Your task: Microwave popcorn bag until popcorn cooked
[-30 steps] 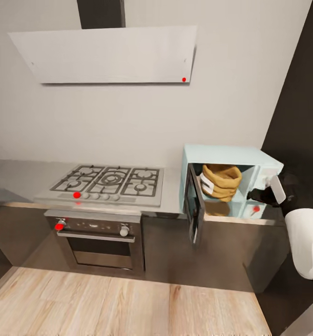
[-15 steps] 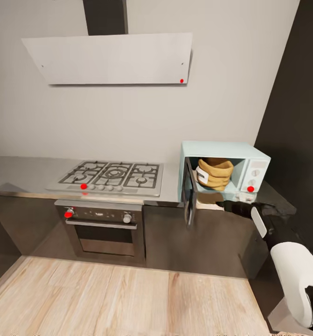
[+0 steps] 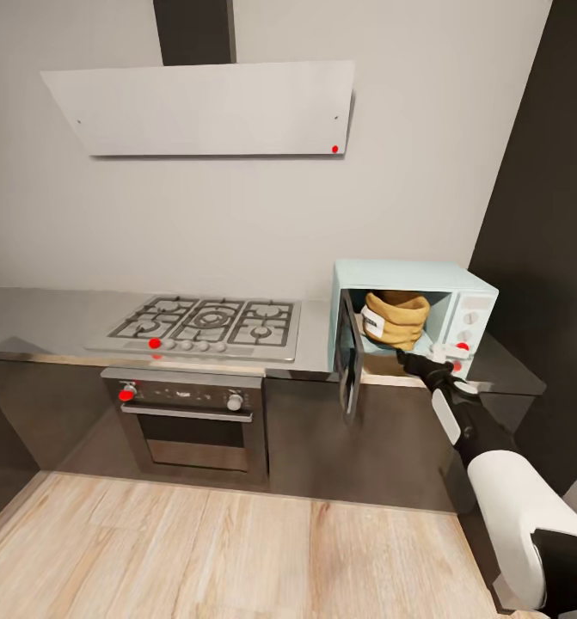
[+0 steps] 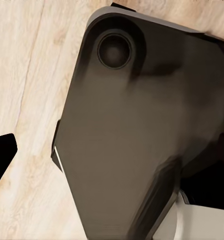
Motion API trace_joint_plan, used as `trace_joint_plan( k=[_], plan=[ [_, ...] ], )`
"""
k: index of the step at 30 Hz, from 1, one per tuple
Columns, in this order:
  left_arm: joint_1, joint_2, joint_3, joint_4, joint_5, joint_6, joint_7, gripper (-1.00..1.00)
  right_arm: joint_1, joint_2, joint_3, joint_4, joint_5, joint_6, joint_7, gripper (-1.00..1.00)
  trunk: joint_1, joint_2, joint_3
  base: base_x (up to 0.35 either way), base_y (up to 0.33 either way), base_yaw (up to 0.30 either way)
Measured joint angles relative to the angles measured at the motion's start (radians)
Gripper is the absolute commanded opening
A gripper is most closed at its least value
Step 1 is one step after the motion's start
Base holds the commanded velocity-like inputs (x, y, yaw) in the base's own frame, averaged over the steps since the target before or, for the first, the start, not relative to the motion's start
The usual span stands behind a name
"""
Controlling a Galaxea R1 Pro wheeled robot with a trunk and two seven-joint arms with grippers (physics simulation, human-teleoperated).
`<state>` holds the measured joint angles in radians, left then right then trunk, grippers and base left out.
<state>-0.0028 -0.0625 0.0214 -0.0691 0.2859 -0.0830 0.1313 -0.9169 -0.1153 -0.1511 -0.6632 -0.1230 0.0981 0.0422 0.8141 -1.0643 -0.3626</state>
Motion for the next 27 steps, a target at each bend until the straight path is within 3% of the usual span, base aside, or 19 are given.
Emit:
trace_joint_plan(
  k=[7, 27],
  plan=[
    [0.000, 0.000, 0.004, -0.006, 0.007, 0.000, 0.000, 1.00, 0.000, -0.001, 0.000, -0.009, 0.007, -0.025, -0.004, 1.00, 0.000, 0.000, 0.000, 0.057, 0.000, 0.000],
    [0.000, 0.001, 0.003, -0.004, 0.007, 0.000, 0.000, 1.00, 0.000, -0.001, 0.003, 0.005, 0.004, -0.028, -0.003, 1.00, -0.001, 0.000, 0.000, 0.298, 0.000, 0.000]
  ],
)
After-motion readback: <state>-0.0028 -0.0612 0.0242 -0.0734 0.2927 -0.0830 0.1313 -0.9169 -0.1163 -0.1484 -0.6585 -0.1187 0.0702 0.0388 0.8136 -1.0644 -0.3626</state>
